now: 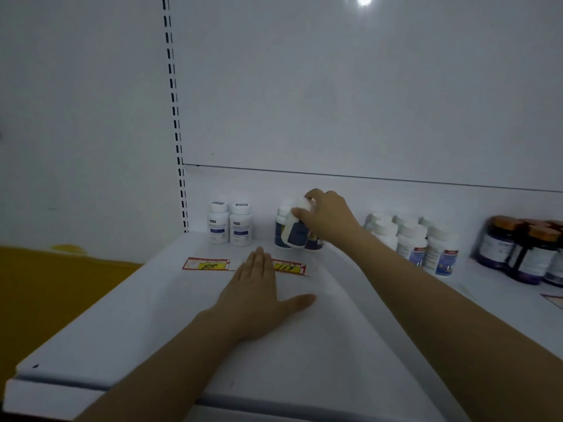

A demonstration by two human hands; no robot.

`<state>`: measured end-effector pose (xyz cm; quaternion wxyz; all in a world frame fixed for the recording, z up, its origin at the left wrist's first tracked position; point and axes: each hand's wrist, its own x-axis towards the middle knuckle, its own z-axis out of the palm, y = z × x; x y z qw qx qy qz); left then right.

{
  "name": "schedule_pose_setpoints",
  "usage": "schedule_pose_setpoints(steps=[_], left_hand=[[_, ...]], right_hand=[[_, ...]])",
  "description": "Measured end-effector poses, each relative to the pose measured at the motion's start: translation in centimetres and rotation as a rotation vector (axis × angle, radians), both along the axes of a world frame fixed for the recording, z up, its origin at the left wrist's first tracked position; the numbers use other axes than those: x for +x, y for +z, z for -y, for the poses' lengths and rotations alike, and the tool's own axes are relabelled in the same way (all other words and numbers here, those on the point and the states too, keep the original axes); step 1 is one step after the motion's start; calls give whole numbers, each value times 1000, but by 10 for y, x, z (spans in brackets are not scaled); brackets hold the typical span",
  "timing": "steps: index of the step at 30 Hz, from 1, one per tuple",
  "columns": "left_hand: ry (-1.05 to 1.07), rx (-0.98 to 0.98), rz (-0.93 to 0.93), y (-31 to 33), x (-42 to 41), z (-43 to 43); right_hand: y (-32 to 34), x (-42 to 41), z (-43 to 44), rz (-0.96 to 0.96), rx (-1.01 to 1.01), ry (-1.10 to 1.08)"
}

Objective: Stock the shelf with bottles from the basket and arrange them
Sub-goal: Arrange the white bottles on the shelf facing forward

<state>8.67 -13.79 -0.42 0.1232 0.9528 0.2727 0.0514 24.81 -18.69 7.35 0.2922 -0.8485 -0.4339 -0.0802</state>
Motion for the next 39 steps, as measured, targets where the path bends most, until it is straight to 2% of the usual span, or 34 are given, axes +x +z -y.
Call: schedule_pose_setpoints(steps=[3, 5, 7, 9, 12, 14, 18, 20, 39], left_hand=[[-17, -107, 202, 13, 9, -6], [-13, -262, 410, 33, 16, -9], [-76, -438, 457, 50, 27, -10], [-113, -520, 461, 56, 39, -13], [-115, -627, 518, 47, 50, -12], [-105, -649, 555, 38, 57, -13], [-121, -627, 581, 36, 59, -15], [-131, -619, 571, 36, 56, -14], [-186, -634, 624, 34, 53, -7]], right_hand=[[25, -5, 16, -14, 149, 45], [37, -7, 25, -76, 169, 58], [41, -6, 33, -201, 182, 90], [36, -6, 39, -300, 225, 118], [17, 2, 40, -288, 256, 99], [5, 8, 39, -325, 253, 132], [2, 16, 42, -658, 381, 284], [2, 17, 45, -721, 427, 336], [-7, 10, 47, -652, 497, 321]])
